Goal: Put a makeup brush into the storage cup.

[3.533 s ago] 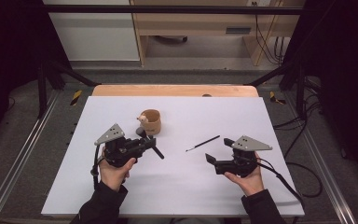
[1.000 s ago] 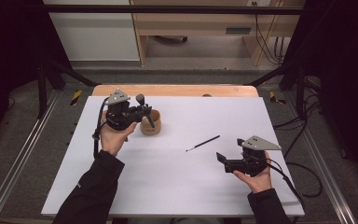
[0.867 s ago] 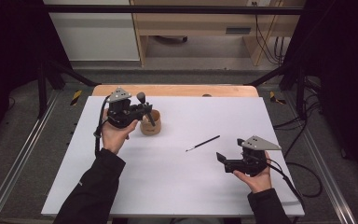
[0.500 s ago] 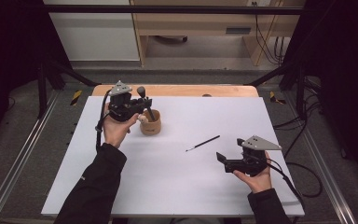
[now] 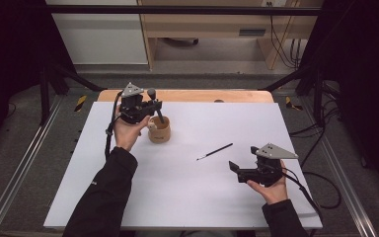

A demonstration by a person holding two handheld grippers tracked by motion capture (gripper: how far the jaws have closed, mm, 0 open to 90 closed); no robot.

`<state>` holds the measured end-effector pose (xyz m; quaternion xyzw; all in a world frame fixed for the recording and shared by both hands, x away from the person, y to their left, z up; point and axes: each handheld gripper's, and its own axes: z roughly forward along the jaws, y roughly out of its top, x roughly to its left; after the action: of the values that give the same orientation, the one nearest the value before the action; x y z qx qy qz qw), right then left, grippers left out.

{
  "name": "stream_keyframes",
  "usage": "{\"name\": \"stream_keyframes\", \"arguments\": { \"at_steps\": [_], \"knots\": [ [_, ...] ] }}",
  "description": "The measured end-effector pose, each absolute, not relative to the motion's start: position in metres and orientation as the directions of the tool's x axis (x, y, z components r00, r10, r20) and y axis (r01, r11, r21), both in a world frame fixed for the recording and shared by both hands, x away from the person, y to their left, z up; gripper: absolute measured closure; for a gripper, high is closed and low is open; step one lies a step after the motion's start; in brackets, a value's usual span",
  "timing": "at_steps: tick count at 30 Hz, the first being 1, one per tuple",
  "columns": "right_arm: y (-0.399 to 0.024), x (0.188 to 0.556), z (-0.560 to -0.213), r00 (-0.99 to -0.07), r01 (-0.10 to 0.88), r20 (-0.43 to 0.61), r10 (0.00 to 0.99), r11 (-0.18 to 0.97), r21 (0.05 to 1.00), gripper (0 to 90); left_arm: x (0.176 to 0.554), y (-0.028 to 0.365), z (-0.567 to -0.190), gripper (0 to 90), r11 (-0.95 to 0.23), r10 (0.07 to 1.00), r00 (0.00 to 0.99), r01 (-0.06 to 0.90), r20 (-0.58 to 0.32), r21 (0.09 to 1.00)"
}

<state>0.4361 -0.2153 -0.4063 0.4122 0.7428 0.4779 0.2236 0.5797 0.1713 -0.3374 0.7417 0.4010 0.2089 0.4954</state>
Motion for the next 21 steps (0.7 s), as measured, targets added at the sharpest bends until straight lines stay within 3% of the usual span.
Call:
{"name": "stream_keyframes", "arguments": {
  "at_steps": [21],
  "knots": [
    [-0.214,0.436,-0.407,-0.563,0.401,0.060,0.824,0.210,0.892,6.1,0.596,0.169,-0.366,76.6,-0.233,0.827,0.559,0.431,-0.056,0.872]
  ]
}}
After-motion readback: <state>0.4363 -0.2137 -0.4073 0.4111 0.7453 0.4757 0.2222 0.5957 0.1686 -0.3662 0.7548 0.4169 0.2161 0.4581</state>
